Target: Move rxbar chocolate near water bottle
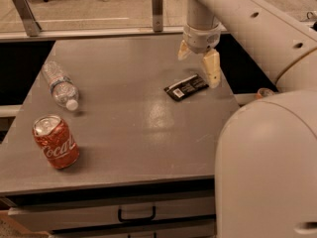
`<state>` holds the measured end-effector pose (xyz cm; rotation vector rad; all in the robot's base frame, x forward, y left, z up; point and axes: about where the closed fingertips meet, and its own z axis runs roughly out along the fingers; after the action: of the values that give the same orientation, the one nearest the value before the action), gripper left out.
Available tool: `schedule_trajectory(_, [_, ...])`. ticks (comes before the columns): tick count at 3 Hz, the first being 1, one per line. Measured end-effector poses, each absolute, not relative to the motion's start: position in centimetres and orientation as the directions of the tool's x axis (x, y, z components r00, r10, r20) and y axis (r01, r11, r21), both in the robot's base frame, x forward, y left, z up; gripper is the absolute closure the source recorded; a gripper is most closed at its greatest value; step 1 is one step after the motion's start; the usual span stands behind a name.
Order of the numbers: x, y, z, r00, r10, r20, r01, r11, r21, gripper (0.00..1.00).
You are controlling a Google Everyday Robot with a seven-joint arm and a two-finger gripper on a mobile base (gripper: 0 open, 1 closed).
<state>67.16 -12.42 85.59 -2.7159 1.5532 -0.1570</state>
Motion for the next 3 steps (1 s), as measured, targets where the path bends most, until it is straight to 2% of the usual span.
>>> schedule_trajectory(3, [65.91, -12.42, 83.49, 0.488, -0.867, 0.101, -0.872, -0.489, 0.013, 0.87])
